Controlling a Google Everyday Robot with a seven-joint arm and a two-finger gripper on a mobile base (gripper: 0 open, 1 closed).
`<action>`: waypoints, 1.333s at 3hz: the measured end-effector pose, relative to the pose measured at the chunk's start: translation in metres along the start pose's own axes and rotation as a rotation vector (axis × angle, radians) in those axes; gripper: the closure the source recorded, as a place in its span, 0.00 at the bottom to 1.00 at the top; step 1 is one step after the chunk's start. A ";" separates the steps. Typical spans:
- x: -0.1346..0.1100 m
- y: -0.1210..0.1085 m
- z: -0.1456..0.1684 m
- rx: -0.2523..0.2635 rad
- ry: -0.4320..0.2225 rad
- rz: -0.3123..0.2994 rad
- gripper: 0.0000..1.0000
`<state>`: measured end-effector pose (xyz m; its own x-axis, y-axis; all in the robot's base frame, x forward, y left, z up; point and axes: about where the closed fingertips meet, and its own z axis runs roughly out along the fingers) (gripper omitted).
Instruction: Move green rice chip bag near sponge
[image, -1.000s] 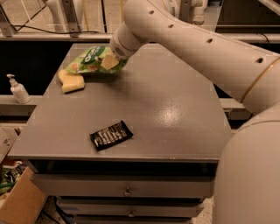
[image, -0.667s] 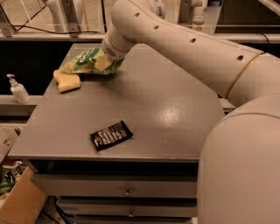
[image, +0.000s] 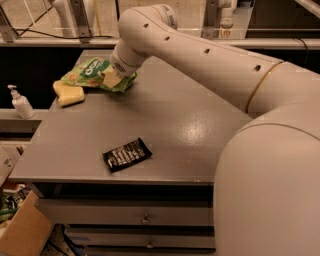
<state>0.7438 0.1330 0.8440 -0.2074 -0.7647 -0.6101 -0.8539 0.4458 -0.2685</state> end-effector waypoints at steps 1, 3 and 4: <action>0.000 0.000 0.000 -0.002 0.001 0.001 0.59; -0.001 0.000 -0.001 -0.002 0.002 0.001 0.13; 0.003 0.004 -0.001 -0.033 0.009 0.001 0.00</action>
Offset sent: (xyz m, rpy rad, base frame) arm -0.0048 -0.0070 -0.0098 -0.0015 0.0419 -0.0036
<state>0.7395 0.1318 0.8416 -0.2123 -0.7687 -0.6033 -0.8690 0.4309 -0.2432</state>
